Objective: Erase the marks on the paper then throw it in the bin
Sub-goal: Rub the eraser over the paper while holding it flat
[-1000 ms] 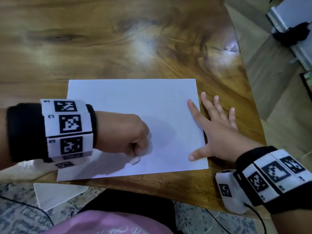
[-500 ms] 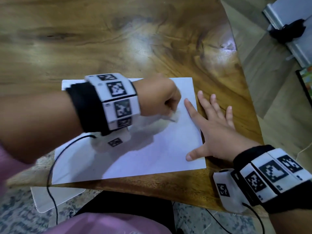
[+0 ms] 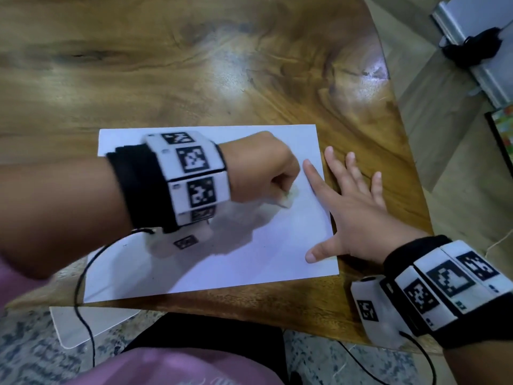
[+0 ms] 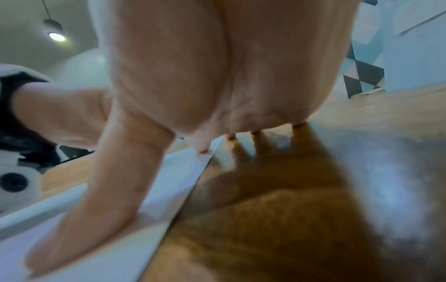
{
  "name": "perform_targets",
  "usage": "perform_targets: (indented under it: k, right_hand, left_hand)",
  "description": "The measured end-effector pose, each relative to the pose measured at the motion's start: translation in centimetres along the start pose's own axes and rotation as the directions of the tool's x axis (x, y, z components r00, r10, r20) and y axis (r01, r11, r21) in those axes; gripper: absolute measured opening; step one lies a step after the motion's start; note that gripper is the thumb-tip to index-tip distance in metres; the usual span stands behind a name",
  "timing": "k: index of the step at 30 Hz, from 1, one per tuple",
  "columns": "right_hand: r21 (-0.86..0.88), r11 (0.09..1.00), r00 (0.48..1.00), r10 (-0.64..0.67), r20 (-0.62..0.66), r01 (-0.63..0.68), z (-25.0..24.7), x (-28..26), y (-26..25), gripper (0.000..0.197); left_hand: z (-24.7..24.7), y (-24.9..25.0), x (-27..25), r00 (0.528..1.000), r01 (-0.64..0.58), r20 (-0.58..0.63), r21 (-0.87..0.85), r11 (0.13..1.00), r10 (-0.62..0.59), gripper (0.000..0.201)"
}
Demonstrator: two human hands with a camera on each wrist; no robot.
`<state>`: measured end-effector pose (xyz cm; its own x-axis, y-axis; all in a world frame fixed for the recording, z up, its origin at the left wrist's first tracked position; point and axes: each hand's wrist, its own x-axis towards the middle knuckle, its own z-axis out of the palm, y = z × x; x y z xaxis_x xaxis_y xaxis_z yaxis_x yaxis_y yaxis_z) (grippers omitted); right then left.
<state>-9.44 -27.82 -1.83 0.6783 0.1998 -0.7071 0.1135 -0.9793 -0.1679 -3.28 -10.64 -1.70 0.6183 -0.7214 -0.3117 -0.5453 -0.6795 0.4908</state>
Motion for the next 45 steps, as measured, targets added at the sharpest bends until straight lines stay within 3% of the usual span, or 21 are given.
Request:
perform_targets:
  k: [3,7,8,10,12,14,17,19,20,21,23,24,26,28,29,31,33,34,38,45]
  right_hand:
    - [-0.003,1.000,1.000,0.002,0.002,-0.002,0.1,0.1,0.0,0.140]
    - [-0.005,1.000,1.000,0.006,0.001,-0.006,0.0,0.2,0.1,0.140]
    - [-0.006,1.000,1.000,0.006,0.002,-0.006,0.0,0.1,0.1,0.140]
    - [-0.005,1.000,1.000,0.007,0.006,-0.007,0.0,0.1,0.0,0.140]
    - [-0.005,1.000,1.000,0.007,0.003,-0.007,0.0,0.0,0.0,0.139]
    - [-0.004,1.000,1.000,0.007,0.003,-0.007,0.0,0.0,0.0,0.139]
    - [-0.003,1.000,1.000,0.013,0.005,-0.013,0.0,0.0,-0.1,0.139]
    - [-0.008,1.000,1.000,0.017,0.007,-0.017,0.0,0.0,0.0,0.140]
    - [-0.009,1.000,1.000,0.019,0.007,-0.019,0.0,0.0,0.0,0.140]
    - [-0.009,1.000,1.000,0.018,0.009,-0.018,0.0,0.0,-0.1,0.140]
    - [-0.006,1.000,1.000,0.016,0.008,-0.016,0.0,0.0,-0.1,0.140]
    - [-0.004,1.000,1.000,0.015,0.006,-0.015,0.0,0.0,-0.1,0.139]
    - [-0.005,1.000,1.000,0.015,0.003,-0.015,0.0,-0.1,0.0,0.139]
    - [-0.005,1.000,1.000,0.013,0.001,-0.013,0.0,0.0,0.0,0.139]
    - [-0.004,1.000,1.000,0.013,0.000,-0.013,0.0,0.0,0.0,0.139]
    - [-0.003,1.000,1.000,0.014,0.001,-0.014,0.0,0.0,0.0,0.139]
    - [-0.001,1.000,1.000,0.014,0.005,-0.014,0.0,-0.1,0.0,0.139]
    - [0.001,1.000,1.000,0.013,0.005,-0.013,0.0,-0.1,0.0,0.139]
    - [-0.002,1.000,1.000,0.011,0.001,-0.011,0.1,0.0,0.0,0.140]
    - [0.006,1.000,1.000,-0.003,-0.029,0.003,0.3,0.2,0.3,0.136]
  left_hand:
    - [0.5,0.1,0.2,1.000,-0.016,0.019,0.004,1.000,0.016,0.008]
    - [0.7,-0.3,-2.0,0.943,-0.009,0.333,-0.056,0.998,0.027,0.008]
    - [0.6,-0.1,-1.7,0.949,-0.018,0.315,-0.046,0.999,0.032,0.007]
    - [0.5,0.4,-0.2,0.989,-0.043,0.144,0.009,0.999,0.042,0.003]
    - [0.3,1.0,0.8,1.000,-0.017,0.010,0.031,0.999,0.017,0.007]
    - [0.7,0.6,0.4,1.000,-0.029,0.001,0.024,0.999,0.029,0.008]
    - [1.0,-0.6,-2.4,0.969,-0.087,0.233,-0.016,0.996,0.088,0.007]
    - [0.8,-1.0,-3.4,0.896,-0.058,0.440,-0.028,0.998,0.064,0.011]
    - [0.7,-1.0,-3.2,0.893,-0.053,0.447,-0.013,0.999,0.053,0.011]
    - [0.5,-1.0,-2.7,0.924,-0.048,0.381,0.010,0.999,0.041,0.010]
    - [0.1,-0.9,-1.4,0.993,-0.013,0.118,0.036,0.999,0.008,0.007]
    - [-0.1,-0.8,-0.8,1.000,0.009,0.004,0.033,0.999,-0.009,0.007]
    - [0.3,-1.1,-0.8,0.996,0.015,-0.091,-0.005,1.000,-0.015,0.013]
    - [1.0,-1.6,-2.3,0.998,-0.045,-0.038,-0.042,0.998,0.044,0.015]
    - [1.2,-1.9,-3.3,0.997,-0.047,0.050,-0.061,0.997,0.050,0.011]
    - [1.4,-2.6,-4.9,0.961,0.003,0.275,-0.086,0.996,0.021,0.007]
    - [1.1,-2.8,-5.3,0.924,0.055,0.382,-0.097,0.994,-0.014,0.015]
    - [1.1,-2.6,-5.0,0.935,0.045,0.354,-0.080,0.996,-0.014,0.014]
    - [0.9,0.0,-1.6,0.998,-0.024,0.059,-0.021,0.999,0.026,0.008]
    - [1.0,2.6,2.0,0.999,0.003,-0.038,-0.020,1.000,-0.004,0.016]
